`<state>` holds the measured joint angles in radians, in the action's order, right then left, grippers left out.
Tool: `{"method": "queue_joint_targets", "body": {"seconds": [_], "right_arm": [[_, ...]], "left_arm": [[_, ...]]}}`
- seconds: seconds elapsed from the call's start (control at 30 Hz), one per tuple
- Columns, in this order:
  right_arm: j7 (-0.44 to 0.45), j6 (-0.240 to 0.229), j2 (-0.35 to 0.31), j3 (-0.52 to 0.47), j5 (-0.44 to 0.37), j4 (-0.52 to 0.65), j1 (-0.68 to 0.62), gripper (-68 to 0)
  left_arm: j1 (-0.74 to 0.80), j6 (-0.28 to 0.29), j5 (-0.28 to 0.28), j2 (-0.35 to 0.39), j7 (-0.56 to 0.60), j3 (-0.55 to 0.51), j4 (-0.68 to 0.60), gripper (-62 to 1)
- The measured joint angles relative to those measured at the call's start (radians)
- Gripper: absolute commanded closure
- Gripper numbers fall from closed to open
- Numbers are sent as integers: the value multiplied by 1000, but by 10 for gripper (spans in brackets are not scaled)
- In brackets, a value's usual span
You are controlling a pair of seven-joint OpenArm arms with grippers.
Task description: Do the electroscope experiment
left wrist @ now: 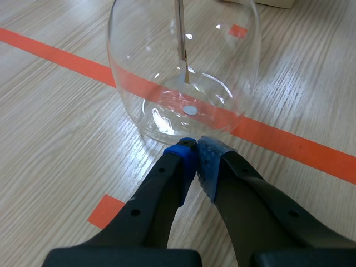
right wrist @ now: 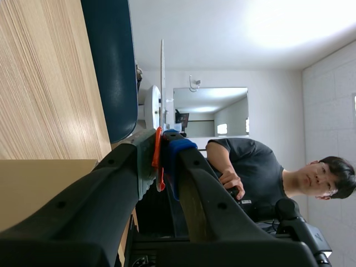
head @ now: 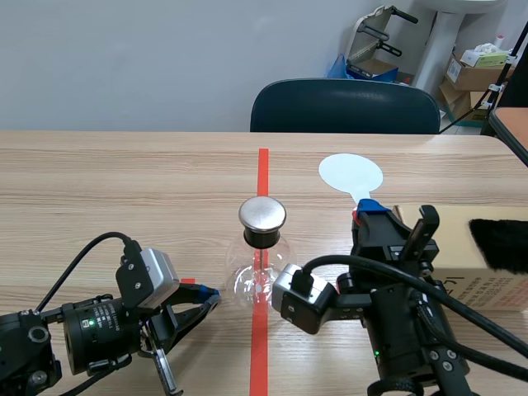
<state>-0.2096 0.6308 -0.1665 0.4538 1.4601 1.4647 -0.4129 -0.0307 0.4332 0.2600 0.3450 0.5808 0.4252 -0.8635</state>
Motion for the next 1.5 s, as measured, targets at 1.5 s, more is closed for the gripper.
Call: {"method": "queue_joint_targets", "body": {"seconds": [1.5], "right_arm": [[317, 0, -27, 0, 0, 0, 0, -8]], "left_arm": [[0, -122, -105, 190, 168, 370, 0, -40]]}}
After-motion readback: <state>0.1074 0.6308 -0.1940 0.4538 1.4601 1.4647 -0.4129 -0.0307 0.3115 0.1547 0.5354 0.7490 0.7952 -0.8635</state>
